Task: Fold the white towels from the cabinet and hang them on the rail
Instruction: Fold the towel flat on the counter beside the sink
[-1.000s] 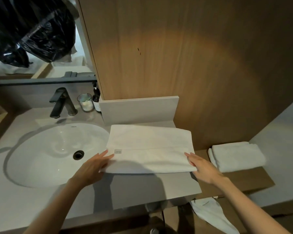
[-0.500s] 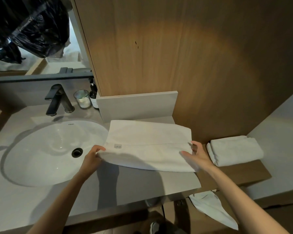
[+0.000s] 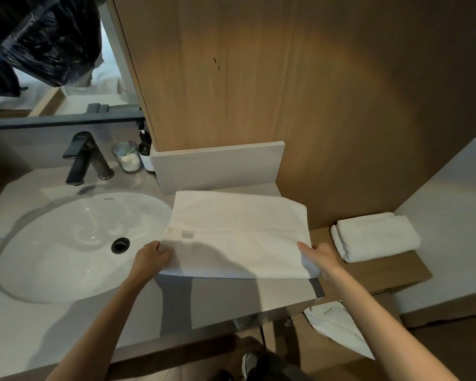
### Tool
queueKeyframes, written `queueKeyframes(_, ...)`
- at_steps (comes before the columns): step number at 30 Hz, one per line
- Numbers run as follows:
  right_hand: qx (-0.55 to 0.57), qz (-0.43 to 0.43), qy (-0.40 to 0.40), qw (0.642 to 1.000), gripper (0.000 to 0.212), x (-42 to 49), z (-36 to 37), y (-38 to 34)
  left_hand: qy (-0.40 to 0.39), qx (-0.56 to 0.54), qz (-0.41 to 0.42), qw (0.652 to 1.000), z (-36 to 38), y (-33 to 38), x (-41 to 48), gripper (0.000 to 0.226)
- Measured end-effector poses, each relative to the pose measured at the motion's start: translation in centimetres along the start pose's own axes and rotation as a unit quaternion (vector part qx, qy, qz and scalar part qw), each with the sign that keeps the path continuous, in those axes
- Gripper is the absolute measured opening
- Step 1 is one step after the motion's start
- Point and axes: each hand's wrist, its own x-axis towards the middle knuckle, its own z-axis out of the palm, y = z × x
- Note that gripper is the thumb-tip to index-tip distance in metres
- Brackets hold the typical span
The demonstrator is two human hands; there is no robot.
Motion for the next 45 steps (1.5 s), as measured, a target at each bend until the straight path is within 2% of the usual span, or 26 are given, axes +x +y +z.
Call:
queueKeyframes(3, 0.039, -0.009, 0.014, 0.999, 0.032, -0.4, -0.2, 0.0, 0.021, 0.032, 0.02, 0.999, 0.0, 0.1, 0.6, 0.02)
queueKeyframes(9, -0.026, -0.141, 0.02, 0.989, 0.02, -3.2, -0.4, 0.1, 0.062, 0.02, 0.117, 0.991, 0.3, 0.7, -0.6, 0.007)
queueKeyframes(14, -0.003, -0.129, 0.025, 0.991, 0.016, -4.1, -1.0, 1.2, 0.072, 0.023, 0.068, 0.995, 0.7, 1.0, -0.4, 0.027)
queueKeyframes(23, -0.129, -0.122, 0.076, 0.981, 0.013, -3.3, -0.7, 1.9, 0.066, 0.02, 0.017, 0.997, 1.4, 1.0, 0.3, 0.037)
queueKeyframes(30, -0.251, -0.155, 0.101, 0.95, 0.015, -3.1, -0.5, 2.0, 0.079, 0.033, -0.015, 0.996, 1.6, 0.8, 0.2, 0.033)
queueKeyframes(36, -0.254, -0.147, 0.133, 0.947, 0.021, -2.9, 0.1, 2.3, 0.101, 0.047, -0.036, 0.993, 1.5, 1.5, -0.6, 0.027)
queueKeyframes(38, -0.252, -0.174, 0.167, 0.937, 0.022, -3.1, 0.2, 2.2, 0.164, 0.059, 0.01, 0.985, 1.7, 2.0, -1.1, 0.013)
queueKeyframes(39, -0.26, -0.213, 0.188, 0.923, 0.026, -3.3, 0.4, 2.1, 0.204, 0.07, 0.056, 0.975, 1.8, 2.2, -1.2, 0.016)
queueKeyframes(41, -0.284, -0.313, 0.212, 0.881, 0.035, -3.7, 1.2, 2.0, 0.23, 0.115, 0.162, 0.953, 2.6, 2.8, -1.0, 0.031)
queueKeyframes(43, -0.324, -0.387, 0.167, 0.847, 0.041, -4.6, 2.7, 1.2, 0.189, 0.144, 0.263, 0.935, 4.3, 3.9, -1.2, 0.037)
queueKeyframes(45, -0.362, -0.404, 0.065, 0.838, 0.048, -5.6, 4.9, 0.3, 0.113, 0.147, 0.33, 0.925, 6.5, 5.4, -2.3, 0.047)
